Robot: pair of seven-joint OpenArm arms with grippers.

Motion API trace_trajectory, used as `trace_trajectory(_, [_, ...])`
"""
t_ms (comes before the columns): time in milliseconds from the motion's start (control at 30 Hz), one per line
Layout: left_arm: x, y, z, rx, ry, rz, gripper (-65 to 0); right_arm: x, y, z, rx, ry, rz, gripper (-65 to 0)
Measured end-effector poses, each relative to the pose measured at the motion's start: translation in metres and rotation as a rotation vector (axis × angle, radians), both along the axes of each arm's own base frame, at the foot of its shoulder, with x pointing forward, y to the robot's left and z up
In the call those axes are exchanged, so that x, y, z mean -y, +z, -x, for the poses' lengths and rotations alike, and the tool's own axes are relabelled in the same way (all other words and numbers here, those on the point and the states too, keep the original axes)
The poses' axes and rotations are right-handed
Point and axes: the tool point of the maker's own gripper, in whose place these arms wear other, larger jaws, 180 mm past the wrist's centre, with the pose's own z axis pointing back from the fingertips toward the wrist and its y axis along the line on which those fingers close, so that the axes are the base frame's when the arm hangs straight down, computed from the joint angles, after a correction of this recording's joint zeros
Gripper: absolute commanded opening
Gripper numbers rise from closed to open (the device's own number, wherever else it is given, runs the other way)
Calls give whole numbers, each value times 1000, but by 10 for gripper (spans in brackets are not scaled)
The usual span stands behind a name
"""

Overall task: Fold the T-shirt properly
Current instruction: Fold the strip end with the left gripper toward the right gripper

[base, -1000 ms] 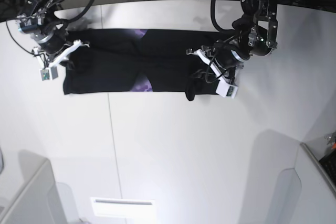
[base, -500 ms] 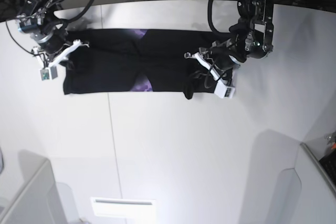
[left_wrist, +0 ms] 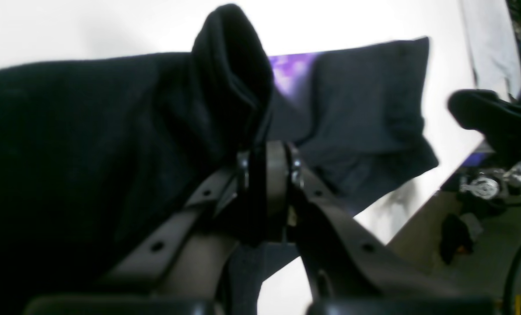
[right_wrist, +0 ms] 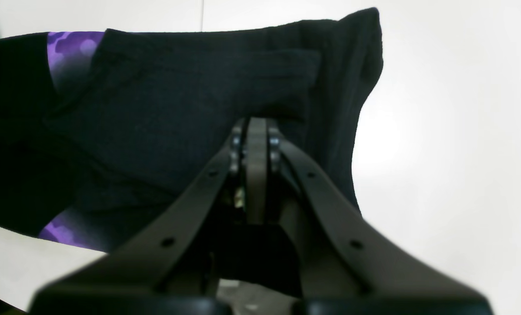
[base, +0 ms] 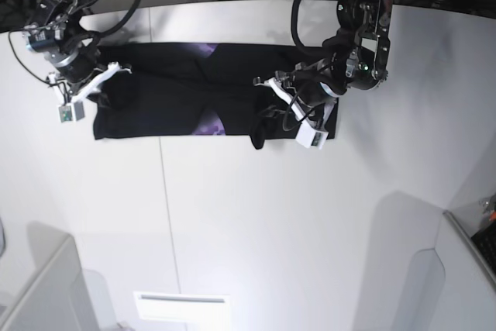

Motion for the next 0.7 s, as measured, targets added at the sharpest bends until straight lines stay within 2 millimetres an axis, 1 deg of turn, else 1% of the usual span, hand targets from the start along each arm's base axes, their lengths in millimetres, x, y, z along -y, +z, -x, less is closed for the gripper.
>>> trace_trajectory(267, [-3, -11, -3, -33, 3, -6, -650, 0, 1, -1, 4, -1, 0, -650])
trace_trajectory(533, [-2, -12, -2, -35, 1, -5, -650, 0, 2, -3, 7, 0, 0, -650])
trace_trajectory(700, [-2, -12, -2, -35, 1, -4, -650, 0, 5, -7, 19, 0, 0, -650])
